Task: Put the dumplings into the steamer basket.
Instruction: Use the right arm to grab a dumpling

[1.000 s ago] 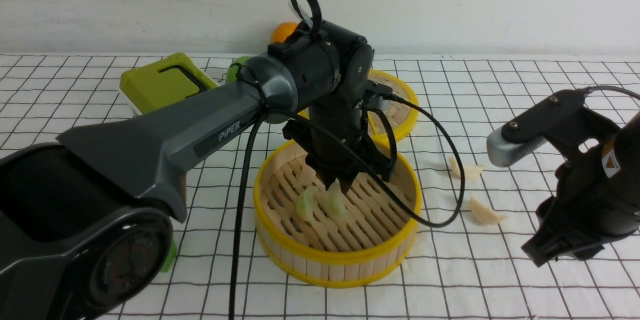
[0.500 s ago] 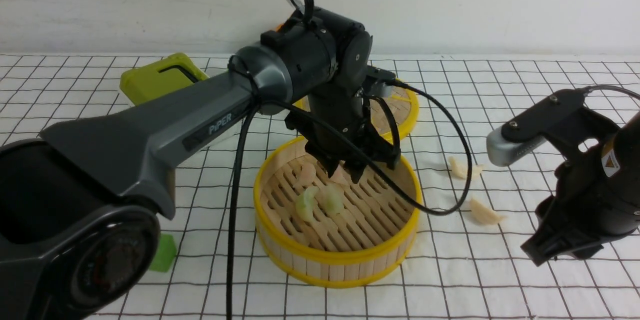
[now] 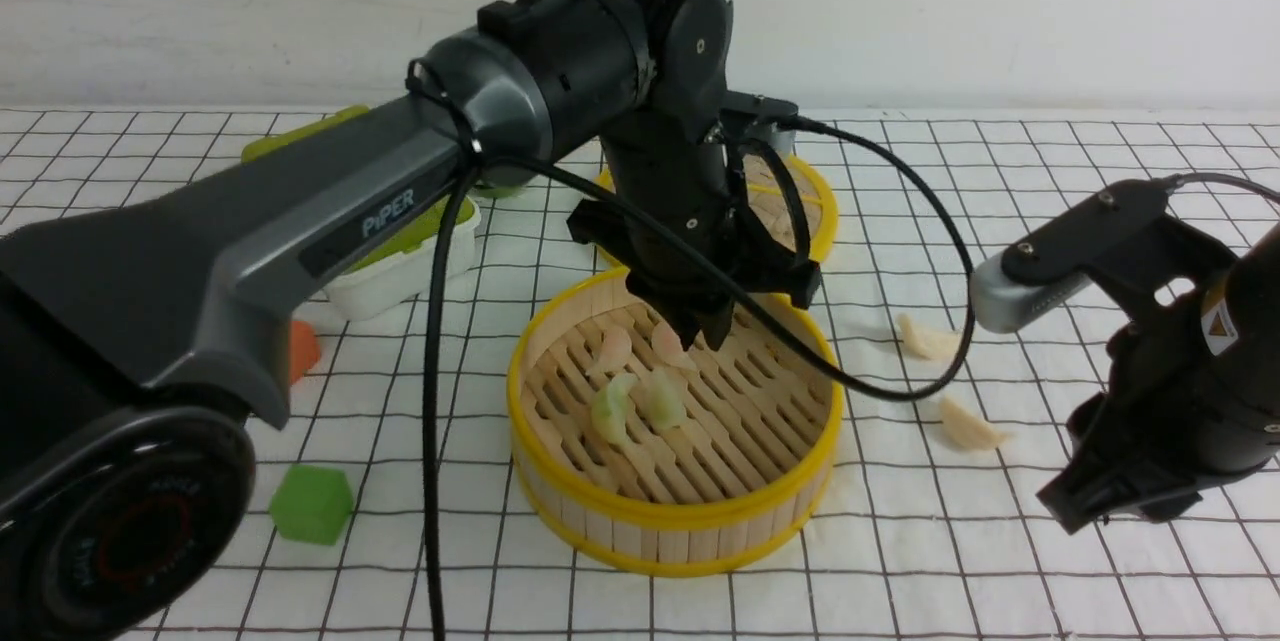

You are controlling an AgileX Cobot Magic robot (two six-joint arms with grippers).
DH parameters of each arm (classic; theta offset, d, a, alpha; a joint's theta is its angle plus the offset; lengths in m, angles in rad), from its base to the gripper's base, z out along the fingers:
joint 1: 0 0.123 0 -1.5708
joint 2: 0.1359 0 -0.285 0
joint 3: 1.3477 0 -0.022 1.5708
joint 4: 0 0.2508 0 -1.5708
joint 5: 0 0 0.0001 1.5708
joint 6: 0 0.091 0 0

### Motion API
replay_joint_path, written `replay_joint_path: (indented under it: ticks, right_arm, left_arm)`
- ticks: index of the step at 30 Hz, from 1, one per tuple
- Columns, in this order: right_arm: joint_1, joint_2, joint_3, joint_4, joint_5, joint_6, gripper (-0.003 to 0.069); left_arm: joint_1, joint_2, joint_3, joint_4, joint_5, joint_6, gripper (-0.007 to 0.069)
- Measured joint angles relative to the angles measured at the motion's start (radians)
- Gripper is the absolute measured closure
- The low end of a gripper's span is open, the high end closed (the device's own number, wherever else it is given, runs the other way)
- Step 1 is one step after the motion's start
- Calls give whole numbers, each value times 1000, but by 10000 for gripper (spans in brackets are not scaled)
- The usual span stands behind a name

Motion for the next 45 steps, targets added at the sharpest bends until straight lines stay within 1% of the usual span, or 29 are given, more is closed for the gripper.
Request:
replay_joint_path:
  ticks: [1,3,4,6,9,10,11,14,17,19,20,21,22,23,24,25,26,29,31,35,37,39,40,42,44,45]
  right_arm:
    - [0,0,0,0,0,0,419]
    - [0,0,0,17,-12,0,419]
    - [0,0,0,17,-12,0,419]
    - [0,0,0,17,-50,0,419]
    - [0,0,0,22,-100,0,419]
    - [0,0,0,22,-103,0,419]
    - [0,0,0,22,-128,0,419]
    - [0,0,0,21,-159,0,419]
    - [0,1,-2,22,-163,11,419]
    - [-5,9,-12,23,-141,20,419]
    - [-32,34,-45,30,-100,24,419]
    - [-47,49,-61,32,-87,25,419]
    - [-69,69,-84,32,-73,25,419]
    - [-69,69,-84,32,-70,24,419]
    - [-108,110,-128,32,-48,11,419]
    - [-112,114,-133,33,-46,4,419]
    - [-140,154,-170,37,-42,-29,419]
    - [-161,235,-226,48,-40,-133,419]
    - [-161,280,-242,52,-43,-213,419]
    - [-161,362,-255,61,-50,-284,419]
    - [-161,389,-257,61,-52,-285,410]
    - [-161,433,-259,61,-62,-243,377]
    - [-161,436,-259,61,-65,-239,372]
    - [-162,479,-270,62,-77,-179,299]
    - [-163,496,-281,63,-71,-168,270]
    - [-168,524,-307,63,-54,-161,226]
  left_arm:
    - [0,-6,0,0,2,0,540]
    - [0,-110,0,32,12,4,596]
    - [0,-110,0,32,12,4,599]
    - [1,-223,0,94,13,0,627]
    - [23,-368,1,176,13,-32,632]
    - [26,-387,2,181,13,-35,632]
    - [54,-474,26,216,13,-55,632]
    - [109,-596,99,240,13,-78,630]
    - [175,-761,266,252,13,-106,629]
    - [200,-844,354,253,3,-117,629]
    - [233,-967,520,253,-47,-131,629]
    - [244,-1018,606,253,-76,-134,629]
    - [254,-1070,677,253,-118,-138,629]
    - [254,-1083,694,254,-118,-137,629]
    - [264,-1201,836,253,-204,-144,629]
    - [265,-1201,853,253,-215,-144,629]
    - [267,-1317,1008,253,-293,-159,629]
    - [269,-1495,1234,253,-406,-181,629]
    - [269,-1558,1348,253,-428,-184,634]
    - [269,-1600,1474,253,-428,-192,636]
    - [269,-1601,1514,253,-426,-195,636]
    - [269,-1601,1559,248,-430,-214,636]
    - [269,-1601,1562,248,-432,-216,636]
    - [269,-1601,1598,248,-472,-252,636]
    - [269,-1601,1613,248,-497,-265,636]
    - [269,-1601,1631,248,-545,-288,636]
